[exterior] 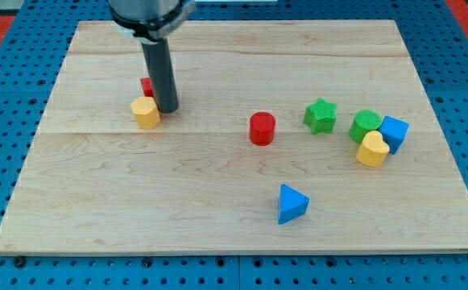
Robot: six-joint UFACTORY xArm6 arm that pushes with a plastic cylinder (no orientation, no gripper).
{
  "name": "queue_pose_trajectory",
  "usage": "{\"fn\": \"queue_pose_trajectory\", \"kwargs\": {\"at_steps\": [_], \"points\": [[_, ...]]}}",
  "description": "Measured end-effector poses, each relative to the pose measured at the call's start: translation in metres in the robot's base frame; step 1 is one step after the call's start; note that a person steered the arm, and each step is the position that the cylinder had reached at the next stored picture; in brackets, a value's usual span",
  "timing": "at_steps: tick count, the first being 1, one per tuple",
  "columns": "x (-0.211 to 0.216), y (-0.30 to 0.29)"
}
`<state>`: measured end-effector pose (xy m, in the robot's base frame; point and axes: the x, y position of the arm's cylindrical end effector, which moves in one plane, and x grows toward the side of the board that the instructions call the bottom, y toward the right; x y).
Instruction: Move the red circle to the bottom right of the yellow hexagon
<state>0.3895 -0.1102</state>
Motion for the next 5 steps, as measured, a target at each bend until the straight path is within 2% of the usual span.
{"fn": "queue_pose_trajectory", "kwargs": {"at_steps": [3, 4, 5], "points": [[-0.020, 0.006], [-0.017, 0.082], [0.019, 0.184]]}}
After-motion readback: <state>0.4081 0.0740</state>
